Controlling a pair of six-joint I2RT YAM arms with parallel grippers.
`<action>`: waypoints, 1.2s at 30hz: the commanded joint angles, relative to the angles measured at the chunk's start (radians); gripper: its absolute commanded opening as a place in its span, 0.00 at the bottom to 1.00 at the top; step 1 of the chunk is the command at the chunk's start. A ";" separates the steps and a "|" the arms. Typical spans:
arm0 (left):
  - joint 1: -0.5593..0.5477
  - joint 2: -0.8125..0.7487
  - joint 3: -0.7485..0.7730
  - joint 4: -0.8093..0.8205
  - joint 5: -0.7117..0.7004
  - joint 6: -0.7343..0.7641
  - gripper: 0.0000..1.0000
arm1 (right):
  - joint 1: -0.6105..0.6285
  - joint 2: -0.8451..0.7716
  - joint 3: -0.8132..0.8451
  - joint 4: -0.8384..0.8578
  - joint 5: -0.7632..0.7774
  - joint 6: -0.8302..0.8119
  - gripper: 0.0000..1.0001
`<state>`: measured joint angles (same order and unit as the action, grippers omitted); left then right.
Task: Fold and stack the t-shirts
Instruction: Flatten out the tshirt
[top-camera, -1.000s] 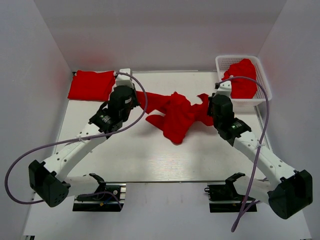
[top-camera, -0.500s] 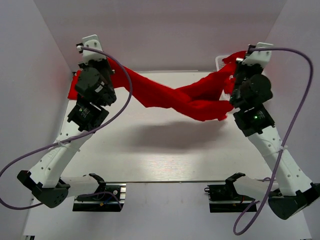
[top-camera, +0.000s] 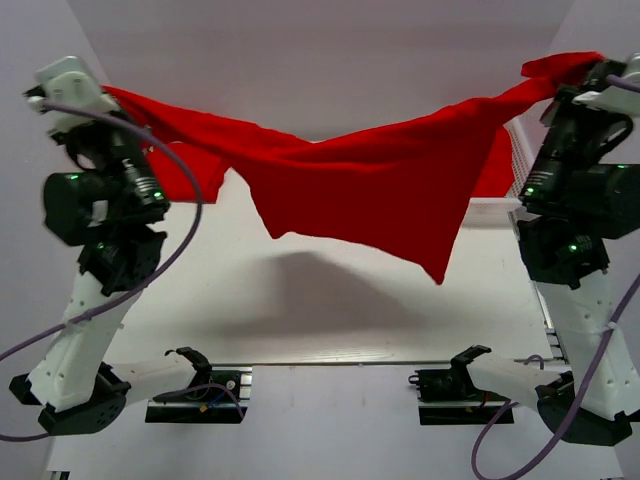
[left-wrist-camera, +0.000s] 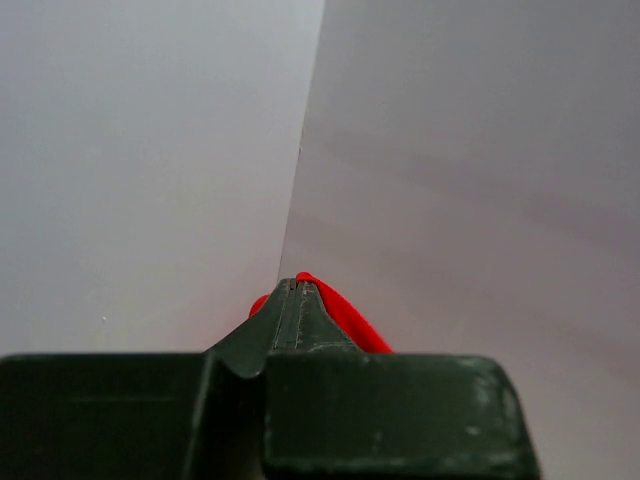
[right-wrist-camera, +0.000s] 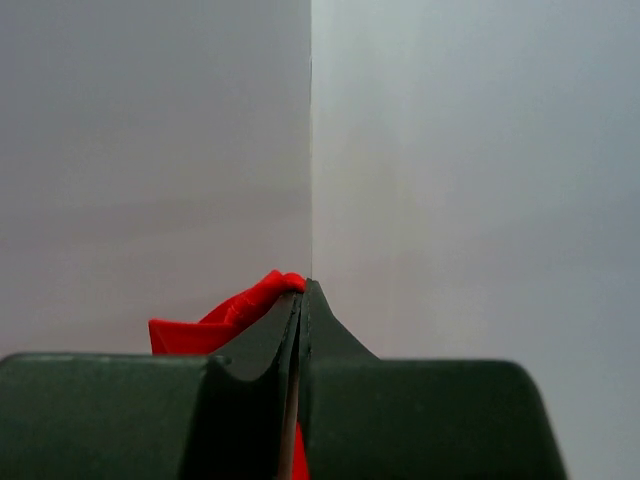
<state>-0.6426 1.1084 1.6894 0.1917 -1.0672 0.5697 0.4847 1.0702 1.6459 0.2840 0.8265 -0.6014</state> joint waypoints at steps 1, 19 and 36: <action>0.008 -0.030 0.085 -0.004 0.021 0.045 0.00 | -0.003 -0.021 0.123 0.015 -0.052 -0.054 0.00; 0.010 0.074 -0.016 -0.180 0.144 -0.197 0.00 | -0.008 0.155 0.117 0.004 -0.067 -0.066 0.00; 0.415 0.649 -0.302 -0.819 0.509 -1.056 0.28 | -0.141 1.121 0.512 -0.382 -0.409 0.374 0.33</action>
<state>-0.2379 1.7573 1.2903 -0.5110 -0.6662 -0.3557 0.3477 2.2040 1.9900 -0.0521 0.4725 -0.2859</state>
